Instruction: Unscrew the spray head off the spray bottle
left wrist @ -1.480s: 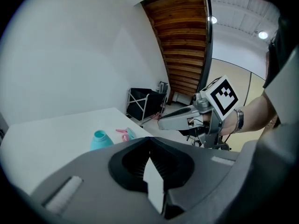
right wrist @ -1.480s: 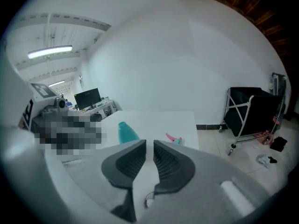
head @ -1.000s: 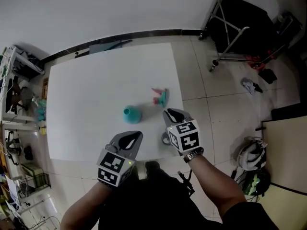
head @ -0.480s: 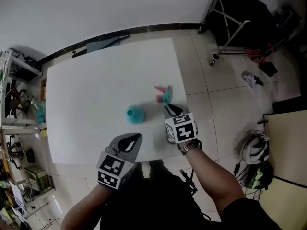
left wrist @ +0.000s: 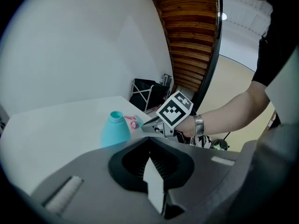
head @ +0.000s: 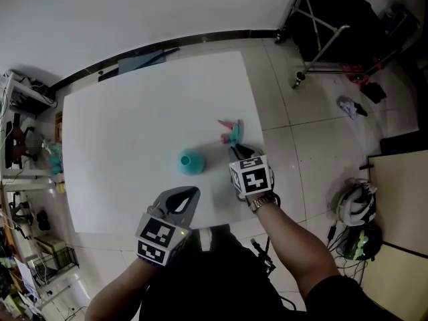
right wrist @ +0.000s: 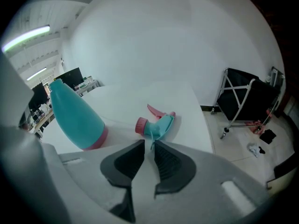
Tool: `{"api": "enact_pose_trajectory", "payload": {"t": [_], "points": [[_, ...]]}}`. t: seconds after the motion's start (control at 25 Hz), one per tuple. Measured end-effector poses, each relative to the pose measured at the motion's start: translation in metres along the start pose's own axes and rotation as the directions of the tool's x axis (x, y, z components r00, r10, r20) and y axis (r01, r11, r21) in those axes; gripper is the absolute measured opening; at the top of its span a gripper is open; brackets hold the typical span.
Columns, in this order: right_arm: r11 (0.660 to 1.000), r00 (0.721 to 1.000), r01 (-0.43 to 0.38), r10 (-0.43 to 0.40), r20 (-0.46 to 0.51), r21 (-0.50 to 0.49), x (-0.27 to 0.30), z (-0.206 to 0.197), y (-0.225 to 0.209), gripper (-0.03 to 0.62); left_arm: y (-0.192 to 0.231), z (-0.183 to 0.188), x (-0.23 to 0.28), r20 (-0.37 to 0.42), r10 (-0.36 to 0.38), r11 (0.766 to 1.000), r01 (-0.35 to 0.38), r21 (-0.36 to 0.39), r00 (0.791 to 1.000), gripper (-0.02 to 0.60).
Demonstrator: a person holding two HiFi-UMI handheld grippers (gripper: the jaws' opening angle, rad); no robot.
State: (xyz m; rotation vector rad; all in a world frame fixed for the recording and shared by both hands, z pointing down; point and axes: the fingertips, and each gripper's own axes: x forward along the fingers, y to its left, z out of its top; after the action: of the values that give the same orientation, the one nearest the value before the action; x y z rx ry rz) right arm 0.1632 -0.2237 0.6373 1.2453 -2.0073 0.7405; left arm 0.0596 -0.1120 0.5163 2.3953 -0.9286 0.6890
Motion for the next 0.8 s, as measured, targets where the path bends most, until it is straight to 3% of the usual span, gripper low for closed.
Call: {"api": "enact_pose_trajectory", "payload": {"t": [0.8], "points": [[0.997, 0.997, 0.068, -0.070, 0.040, 0.040, -0.008, 0.004, -0.018, -0.002, -0.005, 0.005, 0.001, 0.012, 0.000, 1.000, 0.000, 0.018, 1.000, 0.015]]}}
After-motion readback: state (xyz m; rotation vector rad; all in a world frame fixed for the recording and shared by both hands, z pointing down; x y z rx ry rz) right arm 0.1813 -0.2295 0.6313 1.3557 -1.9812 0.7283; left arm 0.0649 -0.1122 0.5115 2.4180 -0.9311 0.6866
